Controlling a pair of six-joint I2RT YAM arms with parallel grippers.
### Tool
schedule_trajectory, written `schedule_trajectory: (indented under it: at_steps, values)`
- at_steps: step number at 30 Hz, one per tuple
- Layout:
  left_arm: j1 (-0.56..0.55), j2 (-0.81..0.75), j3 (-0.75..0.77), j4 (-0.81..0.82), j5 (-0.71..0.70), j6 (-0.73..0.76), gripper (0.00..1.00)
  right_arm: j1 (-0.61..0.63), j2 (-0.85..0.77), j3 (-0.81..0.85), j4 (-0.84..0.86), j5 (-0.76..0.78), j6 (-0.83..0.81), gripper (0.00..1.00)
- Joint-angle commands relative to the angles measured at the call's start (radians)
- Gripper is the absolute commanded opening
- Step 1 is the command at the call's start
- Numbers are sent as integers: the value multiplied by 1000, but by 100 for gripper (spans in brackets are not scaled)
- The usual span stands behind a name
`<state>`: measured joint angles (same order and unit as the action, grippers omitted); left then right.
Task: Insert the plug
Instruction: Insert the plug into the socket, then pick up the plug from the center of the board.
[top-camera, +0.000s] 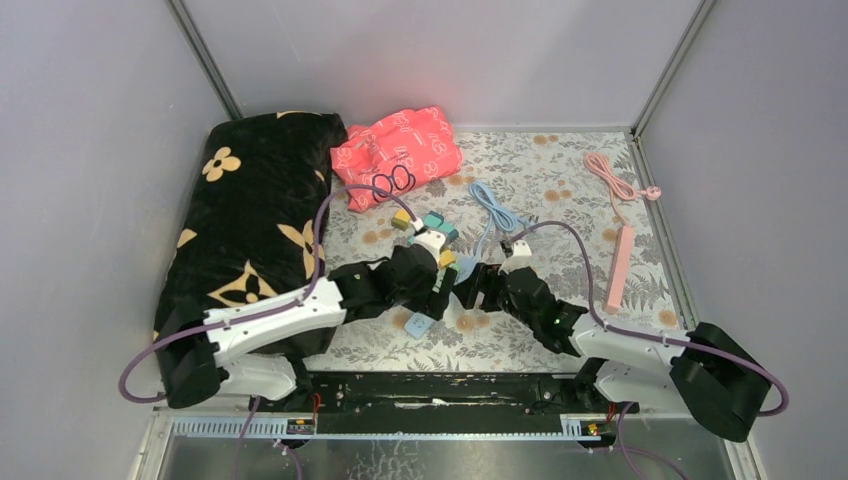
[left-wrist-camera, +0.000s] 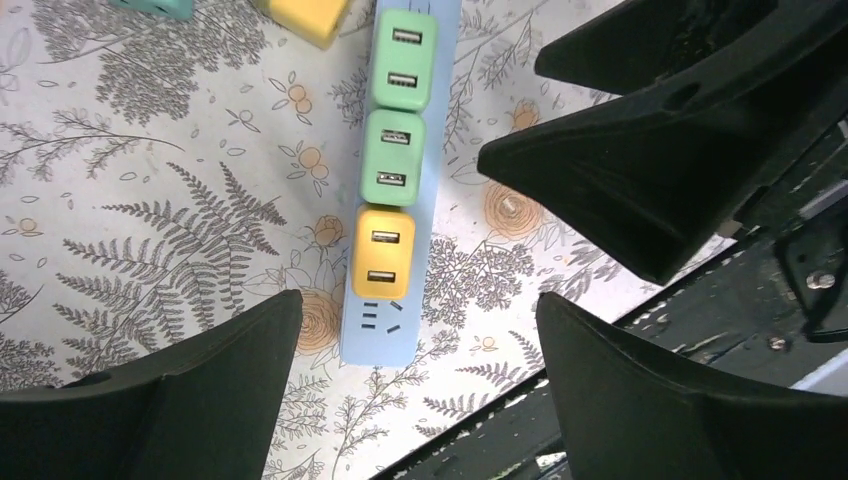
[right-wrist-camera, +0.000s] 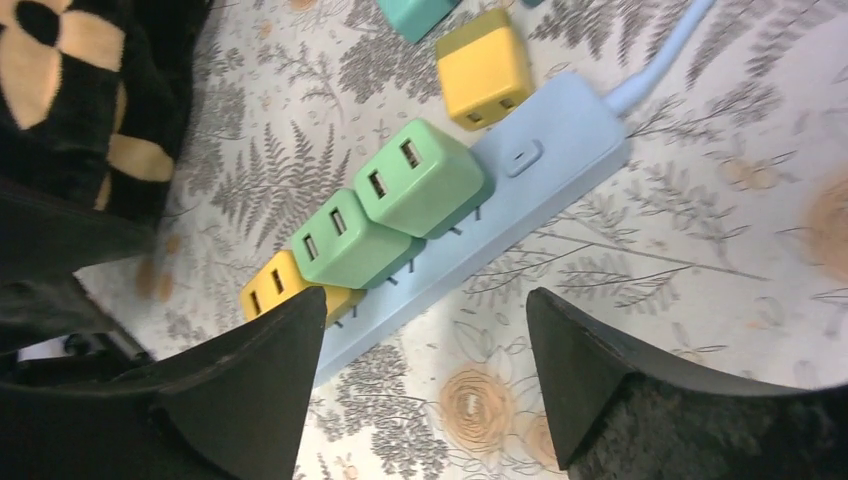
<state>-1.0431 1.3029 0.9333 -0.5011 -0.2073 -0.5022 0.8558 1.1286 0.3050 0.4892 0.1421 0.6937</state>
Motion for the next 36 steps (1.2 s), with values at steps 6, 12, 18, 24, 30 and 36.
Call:
schedule_trajectory:
  at_steps: [6, 12, 18, 24, 30, 36]
  values:
    - [120, -163, -10, -42, -62, 15, 99, 0, -105, 210, -347, 202, -322, 96]
    - [214, -247, -36, -21, -92, 75, 100, -33, 2, 415, -488, 166, -451, 99]
    - [259, -276, -22, -5, -177, 156, 100, -108, 216, 627, -600, 52, -576, 99]
    - [262, -283, 29, -52, -271, 151, 100, -172, 416, 777, -645, -8, -629, 96]
    - [262, -310, 39, -80, -397, 87, 100, -200, 587, 901, -654, -40, -661, 90]
    - [263, -344, 71, -121, -362, 82, 100, -229, 733, 1013, -665, -85, -671, 84]
